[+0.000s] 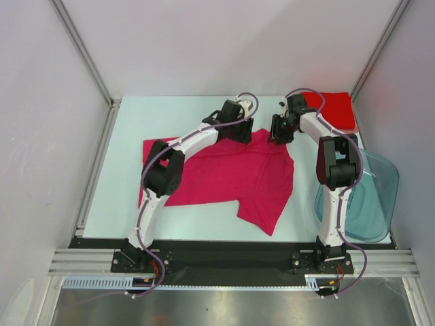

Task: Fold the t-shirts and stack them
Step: Fold the tshirt

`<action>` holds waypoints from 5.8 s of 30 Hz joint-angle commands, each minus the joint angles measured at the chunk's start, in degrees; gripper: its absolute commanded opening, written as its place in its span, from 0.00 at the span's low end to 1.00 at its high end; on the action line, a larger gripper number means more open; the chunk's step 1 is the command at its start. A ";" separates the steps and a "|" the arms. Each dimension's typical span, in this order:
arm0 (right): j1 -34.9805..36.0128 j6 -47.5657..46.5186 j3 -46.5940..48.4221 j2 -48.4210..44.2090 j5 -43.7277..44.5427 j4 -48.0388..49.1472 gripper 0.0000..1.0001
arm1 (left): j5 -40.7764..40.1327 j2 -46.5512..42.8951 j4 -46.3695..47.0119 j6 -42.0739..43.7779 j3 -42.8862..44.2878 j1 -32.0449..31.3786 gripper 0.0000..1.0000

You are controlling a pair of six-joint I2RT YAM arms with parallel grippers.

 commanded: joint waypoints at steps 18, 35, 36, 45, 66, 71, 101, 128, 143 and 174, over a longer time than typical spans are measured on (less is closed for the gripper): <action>-1.00 0.61 3.15 2.12 -2.16 1.26 0.42 | -11.17 5.04 -5.56 4.87 8.84 -3.11 0.35; -1.79 2.46 -4.05 -3.50 -4.98 3.72 0.00 | -13.90 4.43 -6.97 4.96 10.51 -1.27 0.04; -1.79 2.55 -6.06 -4.89 -4.63 3.72 0.00 | -13.90 4.52 -7.14 4.96 10.51 -1.27 0.04; -1.97 2.81 -17.32 -11.76 -3.31 10.92 0.00 | -13.46 5.40 -7.49 5.14 10.51 -1.01 0.07; -3.64 3.08 -16.36 -10.53 -1.98 5.40 0.01 | -14.69 4.17 -19.09 8.48 15.08 -0.83 0.54; -3.64 3.52 -16.36 -10.88 -3.39 5.39 0.11 | -9.69 0.48 -20.24 6.55 13.33 -0.83 0.57; -1.62 3.95 -15.65 -23.34 8.64 -10.16 0.47 | 2.90 -31.40 -14.88 -2.94 -20.49 4.79 0.66; 4.27 11.34 -50.64 -51.58 1.52 -2.52 0.57 | -3.44 -62.92 -19.27 -25.54 -74.39 57.09 0.58; 3.13 12.04 -52.13 -53.07 3.89 -2.96 0.50 | -5.29 -55.43 -14.18 -26.24 -76.94 57.79 0.40; -0.12 23.73 -65.23 -45.07 -1.03 8.82 0.33 | -1.15 -57.01 -11.71 -29.58 -79.93 58.76 0.11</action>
